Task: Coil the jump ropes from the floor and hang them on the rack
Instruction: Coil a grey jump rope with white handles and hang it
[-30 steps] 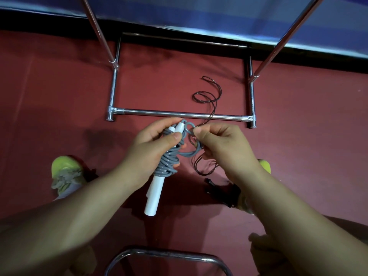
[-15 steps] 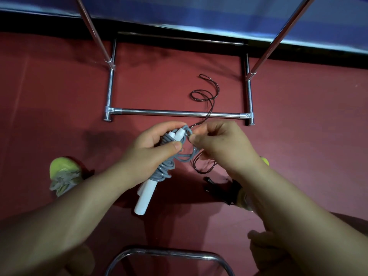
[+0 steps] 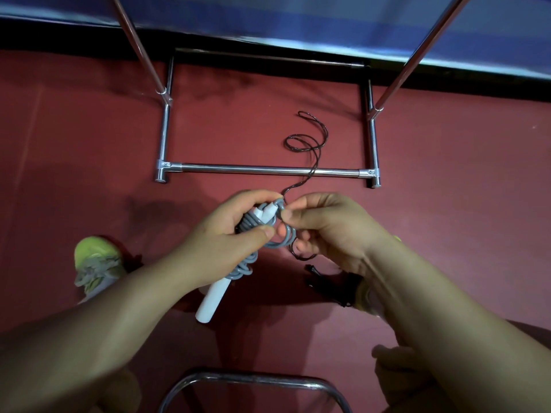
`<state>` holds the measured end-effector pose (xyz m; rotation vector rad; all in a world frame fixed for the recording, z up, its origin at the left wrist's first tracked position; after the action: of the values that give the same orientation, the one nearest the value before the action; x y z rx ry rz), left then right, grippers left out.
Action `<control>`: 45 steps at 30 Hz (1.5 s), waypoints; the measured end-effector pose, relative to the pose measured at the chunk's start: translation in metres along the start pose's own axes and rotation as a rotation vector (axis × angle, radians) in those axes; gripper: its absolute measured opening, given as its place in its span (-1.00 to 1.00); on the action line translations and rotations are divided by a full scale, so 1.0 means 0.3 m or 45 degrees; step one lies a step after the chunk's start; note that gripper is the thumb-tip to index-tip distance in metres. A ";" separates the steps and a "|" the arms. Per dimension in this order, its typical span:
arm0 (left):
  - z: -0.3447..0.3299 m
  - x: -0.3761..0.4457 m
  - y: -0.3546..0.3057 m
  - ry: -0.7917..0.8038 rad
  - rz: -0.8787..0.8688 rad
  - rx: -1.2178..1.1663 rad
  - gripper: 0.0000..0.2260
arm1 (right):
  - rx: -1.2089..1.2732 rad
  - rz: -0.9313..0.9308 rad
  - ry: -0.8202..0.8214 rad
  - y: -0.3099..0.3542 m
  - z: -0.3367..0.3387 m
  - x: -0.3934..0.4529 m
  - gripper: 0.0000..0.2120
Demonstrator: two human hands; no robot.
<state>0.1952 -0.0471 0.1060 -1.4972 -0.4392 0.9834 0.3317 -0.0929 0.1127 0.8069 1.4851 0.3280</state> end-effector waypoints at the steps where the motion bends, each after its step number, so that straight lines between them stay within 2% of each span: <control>1: -0.001 -0.003 0.000 0.010 -0.009 0.020 -0.68 | 0.007 -0.020 0.004 -0.003 -0.002 0.001 -0.84; 6: -0.020 -0.003 -0.019 0.036 -0.079 0.060 -0.61 | 0.257 -0.064 -0.066 -0.035 -0.018 0.011 -0.89; 9: -0.002 0.021 -0.019 -0.104 -0.009 -0.131 -0.61 | 0.370 0.037 -0.048 -0.020 -0.027 0.013 -0.91; 12: 0.044 0.042 -0.007 -0.290 0.061 -0.272 -0.65 | 0.323 0.112 0.007 -0.018 -0.035 0.013 -0.89; 14: 0.058 0.042 -0.003 -0.334 0.106 -0.293 -0.72 | 0.257 0.187 -0.031 -0.025 -0.034 0.017 -0.87; 19: 0.028 0.025 -0.007 -0.264 0.147 -0.329 -0.84 | 0.062 0.378 -0.040 -0.014 -0.034 0.020 -0.88; 23: 0.017 0.017 -0.022 -0.188 0.142 -0.370 -0.79 | -0.075 0.347 -0.016 -0.003 -0.026 0.014 -0.79; 27: 0.029 0.025 -0.021 -0.096 0.137 -0.414 -0.76 | -0.099 0.258 -0.089 0.000 0.006 0.026 -0.73; 30: 0.022 0.025 -0.016 -0.060 0.073 -0.275 -0.74 | -0.019 0.185 -0.141 0.019 0.034 0.034 -0.55; 32: 0.010 0.023 -0.012 -0.015 0.019 -0.090 -0.70 | -0.119 0.178 -0.134 0.026 0.044 0.035 -0.51; 34: -0.003 0.015 -0.009 0.060 -0.010 -0.009 -0.71 | -0.218 0.145 -0.088 0.013 0.042 0.039 -0.56; 36: -0.002 0.010 -0.011 0.099 -0.006 -0.032 -0.68 | -0.215 0.110 -0.026 0.001 0.032 0.038 -0.69; 38: 0.001 0.009 -0.015 0.103 0.015 -0.147 -0.62 | -0.124 0.086 0.054 0.000 0.027 0.034 -0.71; 41: 0.002 0.015 -0.017 0.057 0.068 -0.364 -0.67 | -0.056 0.027 0.192 0.005 0.022 0.023 -0.69; 45: -0.006 0.007 -0.026 0.043 0.146 -0.479 -0.68 | -0.057 0.013 0.218 0.010 0.016 -0.002 -0.77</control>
<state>0.1999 -0.0450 0.1125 -1.8913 -0.5404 1.0004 0.3370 -0.0925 0.1145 0.7662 1.6274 0.4454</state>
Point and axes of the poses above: each hand's wrist, its own x-axis towards the middle knuckle, its own z-axis out of the back of the hand, y = z × x, the point moved 5 cm from there along x, towards the middle knuckle, and after that the axes turned 5 degrees about -y, right-handed, at the moved point
